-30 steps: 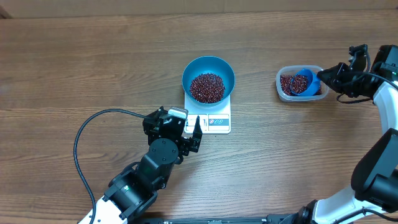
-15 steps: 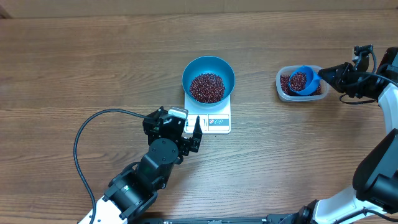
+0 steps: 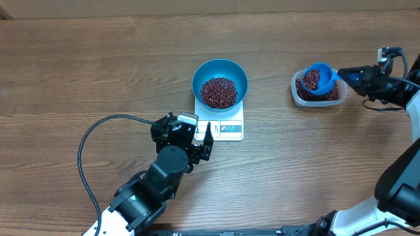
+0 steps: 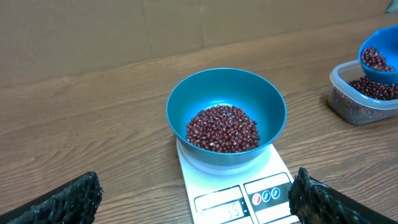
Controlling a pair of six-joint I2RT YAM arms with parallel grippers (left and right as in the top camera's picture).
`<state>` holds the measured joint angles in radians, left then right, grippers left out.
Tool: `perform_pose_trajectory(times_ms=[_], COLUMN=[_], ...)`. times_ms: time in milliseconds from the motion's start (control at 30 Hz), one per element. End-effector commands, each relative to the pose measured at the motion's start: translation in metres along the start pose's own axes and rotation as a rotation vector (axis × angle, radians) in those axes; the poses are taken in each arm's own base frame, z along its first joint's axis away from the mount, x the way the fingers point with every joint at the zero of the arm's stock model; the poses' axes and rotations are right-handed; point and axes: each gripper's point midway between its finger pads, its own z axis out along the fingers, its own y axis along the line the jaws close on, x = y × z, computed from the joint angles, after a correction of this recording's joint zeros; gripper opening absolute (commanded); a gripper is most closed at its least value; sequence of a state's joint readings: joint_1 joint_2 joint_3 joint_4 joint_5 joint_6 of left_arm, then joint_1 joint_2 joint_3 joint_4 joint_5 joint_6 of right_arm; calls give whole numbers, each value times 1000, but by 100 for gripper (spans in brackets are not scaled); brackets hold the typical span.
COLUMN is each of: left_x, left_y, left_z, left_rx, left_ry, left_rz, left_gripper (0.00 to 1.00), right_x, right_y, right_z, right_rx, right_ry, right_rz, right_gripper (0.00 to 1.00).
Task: Scoop item into bowl and weigh 150g on scale
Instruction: 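Lift the refilled scoop out of the tub and swing it left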
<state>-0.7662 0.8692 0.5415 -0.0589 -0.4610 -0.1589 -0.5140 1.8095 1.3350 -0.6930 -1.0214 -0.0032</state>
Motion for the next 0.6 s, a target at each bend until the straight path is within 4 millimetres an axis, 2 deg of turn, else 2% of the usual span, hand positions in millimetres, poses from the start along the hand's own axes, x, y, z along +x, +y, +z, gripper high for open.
perform_pose_trajectory(times_ms=[0, 167, 300, 567], left_x=[3, 3, 3, 3], left_y=[1, 1, 1, 1], left_z=[0, 0, 0, 0], left_rx=[-12, -12, -12, -12], left_ry=[2, 2, 2, 2], left_rz=[-17, -17, -17, -17], left_gripper=[100, 99, 100, 100], right_x=[1, 2, 3, -4], right_y=[24, 32, 50, 117], right_z=[-2, -3, -5, -19], right_rx=[-163, -179, -197, -235], right_ry=[7, 13, 12, -30], right_rz=[-1, 26, -6, -126], right_gripper=[4, 4, 4, 4])
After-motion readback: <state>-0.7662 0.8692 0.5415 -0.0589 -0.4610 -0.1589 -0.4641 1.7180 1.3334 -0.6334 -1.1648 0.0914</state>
